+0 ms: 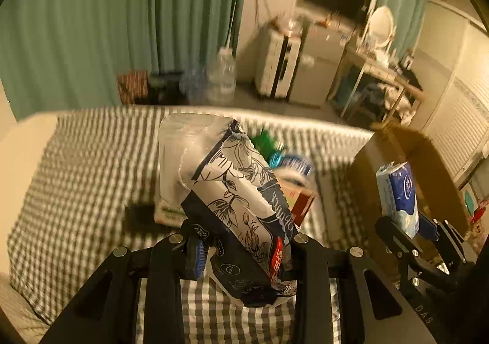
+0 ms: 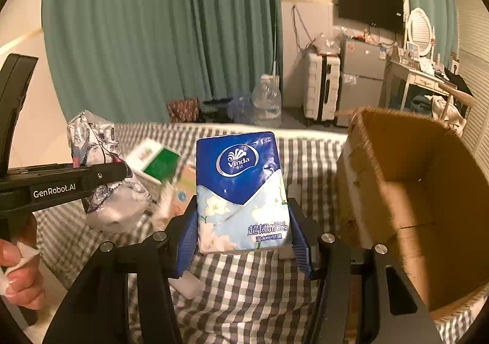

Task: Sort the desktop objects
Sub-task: 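Carry the floral bag and tissue pack over the cardboard box with both tools, then open both tools to drop the bag and tissue pack into the box, then move both tools back over the items on the bed, then grasp the green-white medicine box with left tool while right tool grasps the amoxicillin box, then lift and carry both medicine boxes over the cardboard box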

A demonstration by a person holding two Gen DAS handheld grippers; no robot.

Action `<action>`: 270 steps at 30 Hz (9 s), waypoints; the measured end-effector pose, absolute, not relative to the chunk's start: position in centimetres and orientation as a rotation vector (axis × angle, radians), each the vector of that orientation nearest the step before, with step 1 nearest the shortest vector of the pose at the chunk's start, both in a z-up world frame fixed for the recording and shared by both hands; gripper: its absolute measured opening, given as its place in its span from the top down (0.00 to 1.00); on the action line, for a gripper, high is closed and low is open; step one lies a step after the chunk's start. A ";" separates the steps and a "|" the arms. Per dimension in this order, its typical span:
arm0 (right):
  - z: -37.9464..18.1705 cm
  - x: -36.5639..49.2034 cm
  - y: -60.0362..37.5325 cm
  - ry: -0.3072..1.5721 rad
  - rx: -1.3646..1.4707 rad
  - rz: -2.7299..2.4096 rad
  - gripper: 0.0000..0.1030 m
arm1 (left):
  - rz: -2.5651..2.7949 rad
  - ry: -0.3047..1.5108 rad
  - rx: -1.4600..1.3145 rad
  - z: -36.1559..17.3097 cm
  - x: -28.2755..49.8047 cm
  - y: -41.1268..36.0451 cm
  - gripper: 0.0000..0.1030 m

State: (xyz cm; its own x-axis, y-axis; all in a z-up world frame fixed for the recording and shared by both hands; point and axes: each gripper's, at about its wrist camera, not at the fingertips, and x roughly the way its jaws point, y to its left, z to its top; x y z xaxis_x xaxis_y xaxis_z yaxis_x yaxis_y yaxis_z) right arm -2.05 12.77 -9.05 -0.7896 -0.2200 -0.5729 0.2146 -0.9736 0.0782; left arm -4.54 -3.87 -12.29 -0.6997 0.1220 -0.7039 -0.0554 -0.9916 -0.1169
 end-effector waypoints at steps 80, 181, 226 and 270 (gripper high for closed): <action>-6.8 0.1 37.1 -0.176 1.029 -2.990 0.45 | 2.396 0.182 -1.044 -11.6 -7.3 26.2 0.51; -14.8 -11.9 5.3 -0.298 1.221 -2.717 0.00 | 2.785 0.205 -1.350 -22.2 -15.3 -7.7 0.00; -12.4 -11.4 7.1 -0.351 1.061 -2.782 0.19 | 2.475 -0.373 -1.321 -22.4 -18.7 -13.0 0.00; 5.0 4.1 9.2 -0.042 0.666 -2.898 0.19 | 3.028 0.003 -0.795 -2.7 0.7 -9.1 0.22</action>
State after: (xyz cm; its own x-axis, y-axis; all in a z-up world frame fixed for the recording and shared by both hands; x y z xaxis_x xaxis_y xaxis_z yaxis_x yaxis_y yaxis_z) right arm 4.09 9.22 5.02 -0.8864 -0.1689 -0.4309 0.1564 -0.9856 0.0646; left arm 0.66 -9.13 -2.72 -0.8708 0.0101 -0.4915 -0.0111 -0.9999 -0.0010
